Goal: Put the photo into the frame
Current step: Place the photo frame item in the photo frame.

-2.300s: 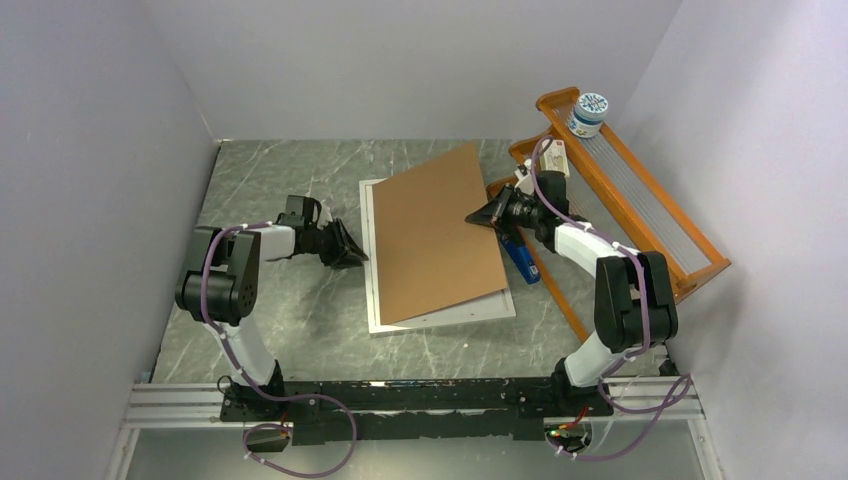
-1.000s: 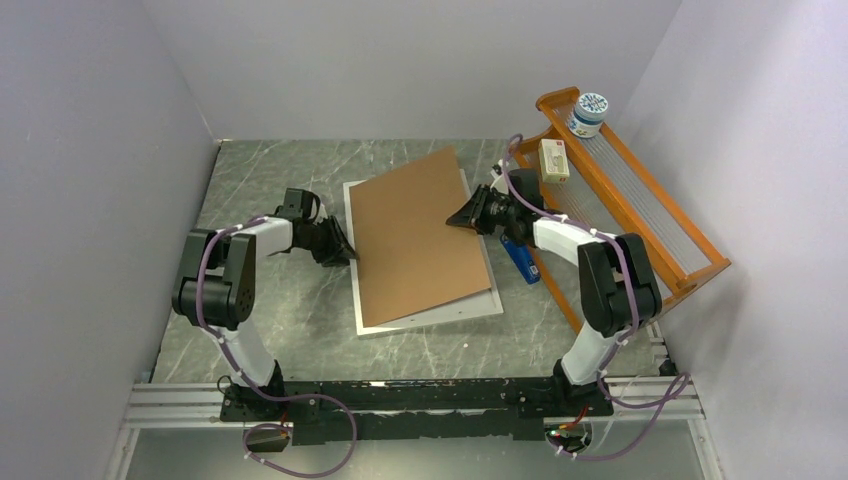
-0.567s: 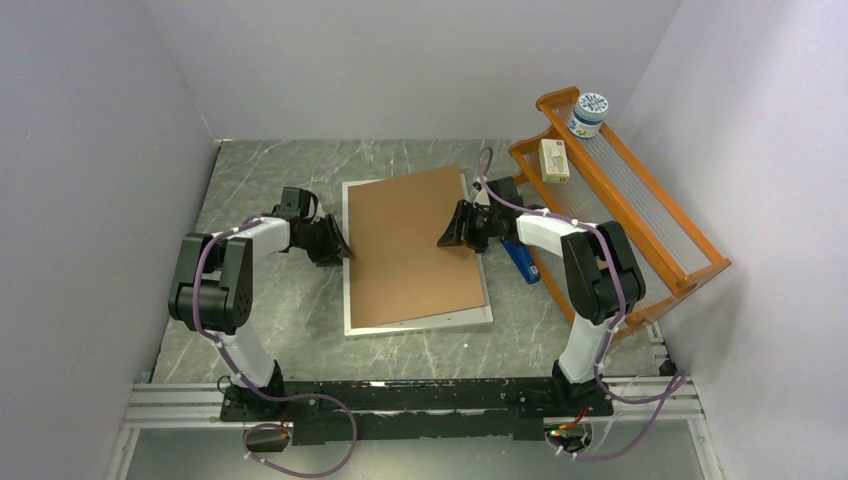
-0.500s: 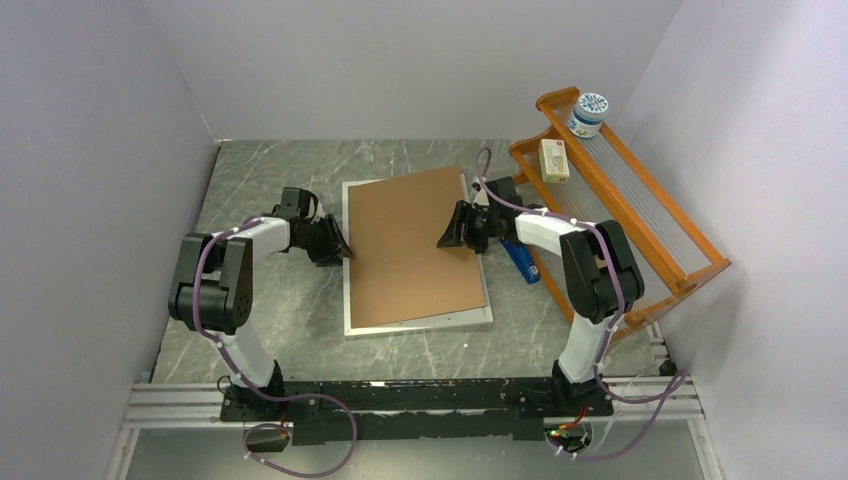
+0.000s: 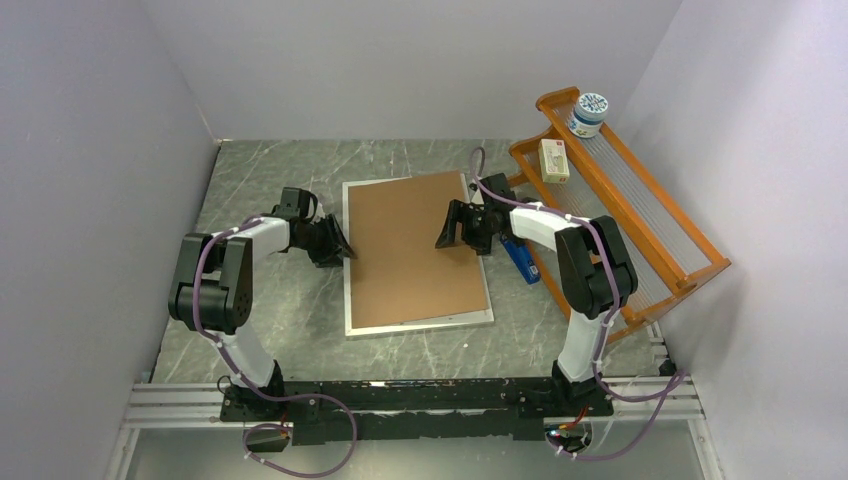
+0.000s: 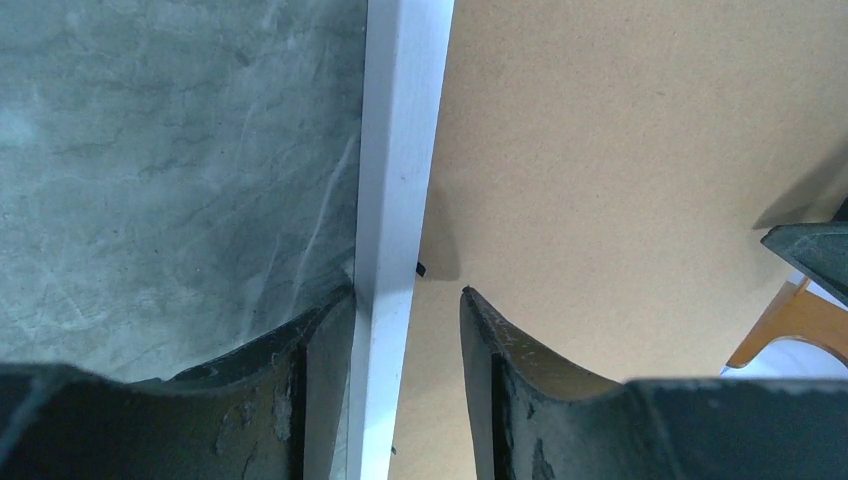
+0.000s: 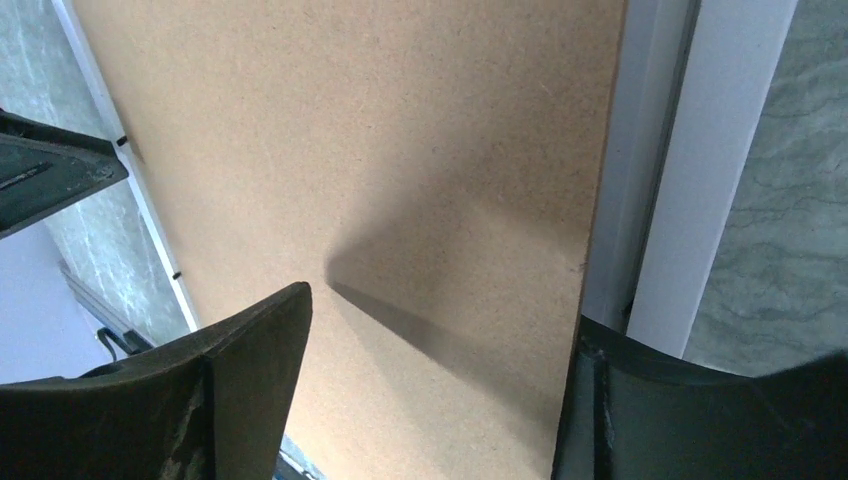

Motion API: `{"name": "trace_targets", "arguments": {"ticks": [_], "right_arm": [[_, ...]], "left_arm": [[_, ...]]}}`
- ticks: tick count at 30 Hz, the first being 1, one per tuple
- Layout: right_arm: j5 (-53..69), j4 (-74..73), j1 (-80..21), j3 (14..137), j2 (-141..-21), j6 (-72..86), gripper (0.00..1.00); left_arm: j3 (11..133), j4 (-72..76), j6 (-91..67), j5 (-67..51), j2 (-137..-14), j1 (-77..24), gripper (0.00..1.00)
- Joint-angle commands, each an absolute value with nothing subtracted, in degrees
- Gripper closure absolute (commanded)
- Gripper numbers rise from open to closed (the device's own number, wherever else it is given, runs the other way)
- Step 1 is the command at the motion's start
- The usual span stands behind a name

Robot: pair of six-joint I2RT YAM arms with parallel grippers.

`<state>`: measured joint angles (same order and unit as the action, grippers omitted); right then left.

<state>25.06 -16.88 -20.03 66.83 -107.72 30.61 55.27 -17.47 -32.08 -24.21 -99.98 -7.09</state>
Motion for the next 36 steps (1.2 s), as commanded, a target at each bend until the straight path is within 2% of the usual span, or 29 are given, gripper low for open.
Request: {"name": "trace_targets", "arguments": {"ticks": [1,6,17,28,36], "right_arm": [[21.05,-17.94,-19.95,68.64,-107.04,29.82,0.18],[17.25,-19.90,-20.00,67.74,-104.46,29.12,0.10],[14.12,-18.70,-19.99,63.95,-100.26,28.80,0.11],[20.01,-15.40,-20.04,61.59,-100.30,29.11,0.26],[21.07,3.48,-20.10,51.64,-92.78,31.32,0.45]], "left_arm": [[54.66,-19.95,-31.09,-25.86,-98.56,-7.38,0.51],[54.75,-20.44,-30.76,-25.84,-98.27,-7.38,0.50],[55.02,-20.92,-30.49,-25.58,-98.17,-7.38,0.49],[54.42,-19.21,-31.26,-27.72,-98.74,-7.38,0.48],[53.53,-17.95,-31.06,-28.12,-99.67,-7.38,0.52]]}}
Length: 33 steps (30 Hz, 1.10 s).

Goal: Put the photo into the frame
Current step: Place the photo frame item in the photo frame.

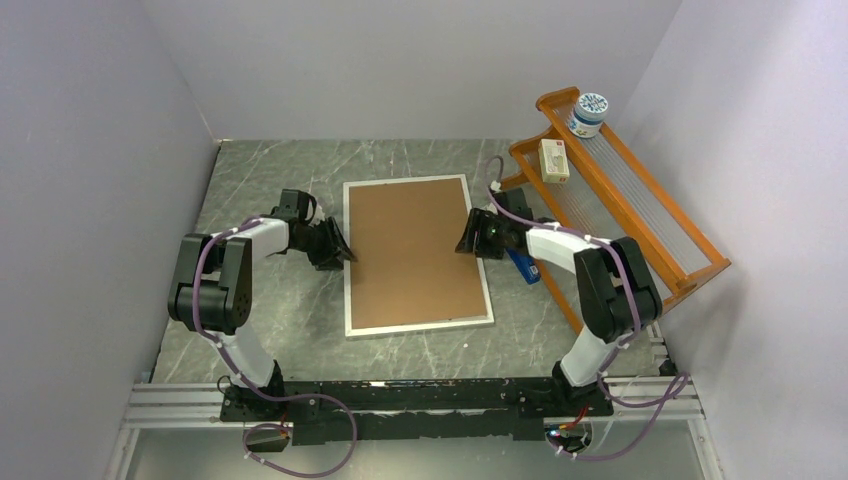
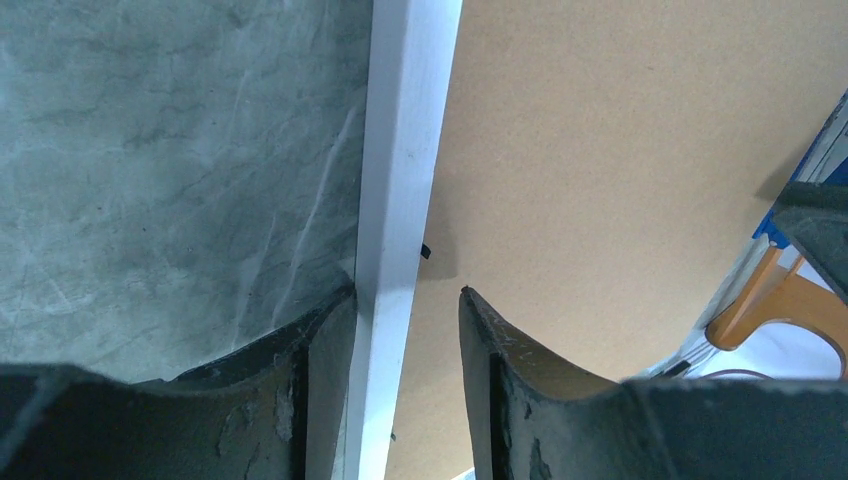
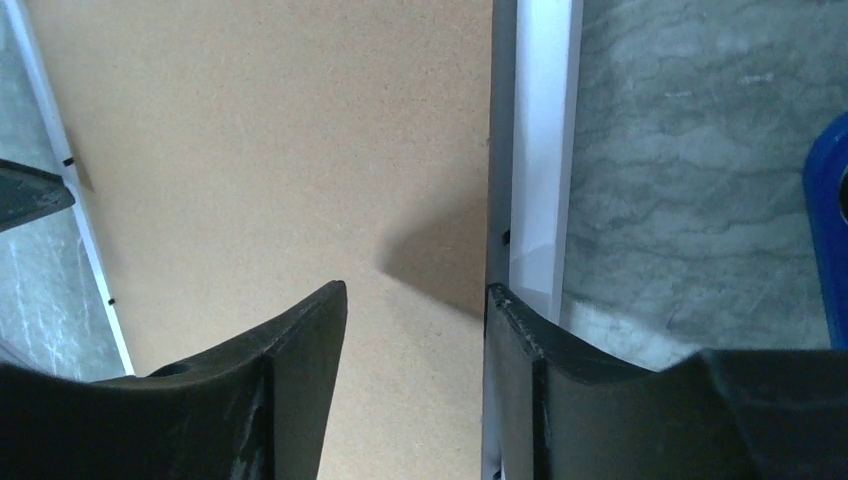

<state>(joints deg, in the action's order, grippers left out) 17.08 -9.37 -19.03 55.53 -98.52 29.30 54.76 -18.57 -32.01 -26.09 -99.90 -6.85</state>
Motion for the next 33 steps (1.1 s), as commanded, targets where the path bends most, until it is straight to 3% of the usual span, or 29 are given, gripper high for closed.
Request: {"name": "trace_targets", "arguments": {"ticks": [1,7,19,28,33], "right_arm": [[21.27,5.06,-20.07,50.65,-91.87,31.30,0.46],[21.80,11.90,-20.30,47.00,-88.65,30.51,0.49],[15.07,18.82,-21.99,45.53,-94.78,23.11,0.50],[6.01,14.60,-25.15,47.23,-95.51,20.90,0.38],[-1.98,8.13,-25.50,47.86,-91.48,22.04,0.24]], "left_arm": [[53.59,-17.87,-31.00,-28.19,-99.93,-7.38,0.53],[53.96,-17.38,-31.13,-28.33,-100.84,-7.38,0.53],[53.48,-16.66,-31.02,-28.39,-102.36,-7.38,0.52],[53.59,-17.40,-30.59,-27.91,-102.23,-7.38,0.50],[54.04,-18.46,-30.32,-27.00,-100.77,-7.38,0.48]]}}
